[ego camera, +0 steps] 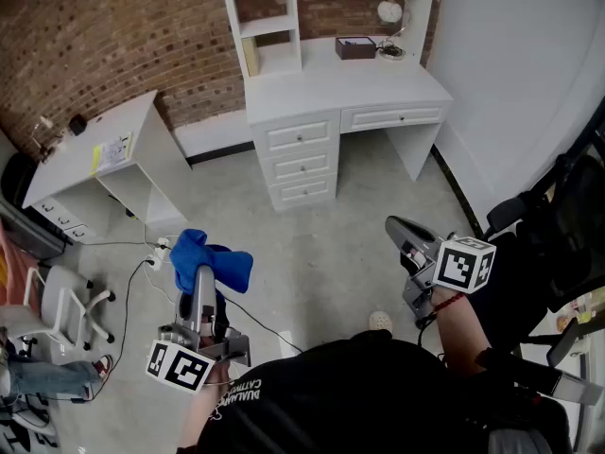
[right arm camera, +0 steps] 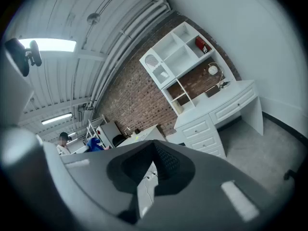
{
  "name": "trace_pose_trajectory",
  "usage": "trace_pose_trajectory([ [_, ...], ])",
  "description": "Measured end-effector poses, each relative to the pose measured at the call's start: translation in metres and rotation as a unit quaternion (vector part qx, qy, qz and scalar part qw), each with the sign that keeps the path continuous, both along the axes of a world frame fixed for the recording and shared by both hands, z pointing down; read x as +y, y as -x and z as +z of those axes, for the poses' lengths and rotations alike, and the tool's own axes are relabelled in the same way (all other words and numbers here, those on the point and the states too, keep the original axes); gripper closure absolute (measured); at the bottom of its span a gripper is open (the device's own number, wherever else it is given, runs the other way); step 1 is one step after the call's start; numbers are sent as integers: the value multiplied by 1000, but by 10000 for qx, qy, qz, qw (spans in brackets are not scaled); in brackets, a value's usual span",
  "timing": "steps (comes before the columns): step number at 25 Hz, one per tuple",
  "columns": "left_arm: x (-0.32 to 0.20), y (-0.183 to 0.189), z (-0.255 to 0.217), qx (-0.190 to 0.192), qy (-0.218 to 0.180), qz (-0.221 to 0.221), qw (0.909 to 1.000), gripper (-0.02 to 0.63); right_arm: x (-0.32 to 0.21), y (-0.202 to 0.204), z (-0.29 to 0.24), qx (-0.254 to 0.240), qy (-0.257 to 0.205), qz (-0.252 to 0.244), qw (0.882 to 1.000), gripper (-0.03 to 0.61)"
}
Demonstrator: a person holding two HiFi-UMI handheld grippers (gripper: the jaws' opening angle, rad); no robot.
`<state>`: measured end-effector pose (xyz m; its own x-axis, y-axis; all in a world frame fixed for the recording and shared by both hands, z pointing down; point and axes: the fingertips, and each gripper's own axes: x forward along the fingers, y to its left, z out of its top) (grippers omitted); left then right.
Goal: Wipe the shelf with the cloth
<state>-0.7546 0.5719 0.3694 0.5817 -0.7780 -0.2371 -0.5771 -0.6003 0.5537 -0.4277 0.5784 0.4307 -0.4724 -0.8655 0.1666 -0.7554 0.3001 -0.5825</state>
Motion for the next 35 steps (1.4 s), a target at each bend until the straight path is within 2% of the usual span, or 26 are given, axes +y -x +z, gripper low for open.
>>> trace_pose_trajectory([
  [12,-8,1,7,-38,90,50,9999,575,-3,2,11,-11,129,71,9999,572],
  [16,-19,1,22,-19,273,78,9996,575,-6,-2,25,-235,361,202,9989,571],
  [20,-36,-13,34,-8,416,154,9990,575,-19,-23,36,-455,511,412,9968,571],
  [24,-72,-28,28,-87,379,104,9992,575,-61,-46,35,-635,584,576,9946,571],
  [30,-138,-56,18,-181,256,-23,9995,575,-143,-67,21,-668,294,260,9970,571],
  [35,-204,-100,5,-71,45,-64,9999,575,-211,-110,12,-526,279,180,9981,571],
])
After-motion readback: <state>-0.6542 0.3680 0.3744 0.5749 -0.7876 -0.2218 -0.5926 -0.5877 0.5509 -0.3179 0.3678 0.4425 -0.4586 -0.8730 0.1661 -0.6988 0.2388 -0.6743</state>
